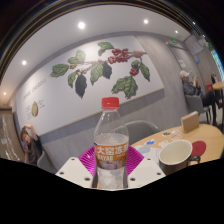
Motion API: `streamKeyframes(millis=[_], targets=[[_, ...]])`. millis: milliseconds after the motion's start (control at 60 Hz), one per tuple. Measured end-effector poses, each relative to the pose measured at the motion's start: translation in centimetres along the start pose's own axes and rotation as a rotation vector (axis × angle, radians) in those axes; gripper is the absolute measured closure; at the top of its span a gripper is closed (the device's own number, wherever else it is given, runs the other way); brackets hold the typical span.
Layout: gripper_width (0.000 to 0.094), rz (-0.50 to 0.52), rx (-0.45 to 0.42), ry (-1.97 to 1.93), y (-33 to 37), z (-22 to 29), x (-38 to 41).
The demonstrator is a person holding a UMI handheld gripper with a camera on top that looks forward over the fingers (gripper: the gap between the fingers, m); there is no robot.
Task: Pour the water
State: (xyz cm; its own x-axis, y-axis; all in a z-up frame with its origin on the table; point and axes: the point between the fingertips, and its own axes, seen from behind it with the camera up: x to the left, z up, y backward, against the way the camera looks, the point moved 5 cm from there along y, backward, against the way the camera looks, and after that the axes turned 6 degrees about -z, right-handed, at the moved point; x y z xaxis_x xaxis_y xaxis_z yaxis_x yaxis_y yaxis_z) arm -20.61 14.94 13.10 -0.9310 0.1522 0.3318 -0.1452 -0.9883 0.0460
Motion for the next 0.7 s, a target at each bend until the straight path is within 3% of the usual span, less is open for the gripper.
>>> streamKeyframes(millis=[150, 250, 350, 583, 700], targets=[[0.0585, 0.106, 0.152, -0.705, 1.6, 1.4, -1.5], [0.0573, 0.174, 0.171, -1.083, 3.2, 3.0, -0.7], [0.0549, 0.154, 0.174, -1.344, 3.8, 3.7, -1.1], [0.0520, 0.151, 0.253, -1.640, 5.6, 3.4, -2.0], [0.0519, 0.122, 0.248, -1.658, 5.8, 4.7, 0.3]])
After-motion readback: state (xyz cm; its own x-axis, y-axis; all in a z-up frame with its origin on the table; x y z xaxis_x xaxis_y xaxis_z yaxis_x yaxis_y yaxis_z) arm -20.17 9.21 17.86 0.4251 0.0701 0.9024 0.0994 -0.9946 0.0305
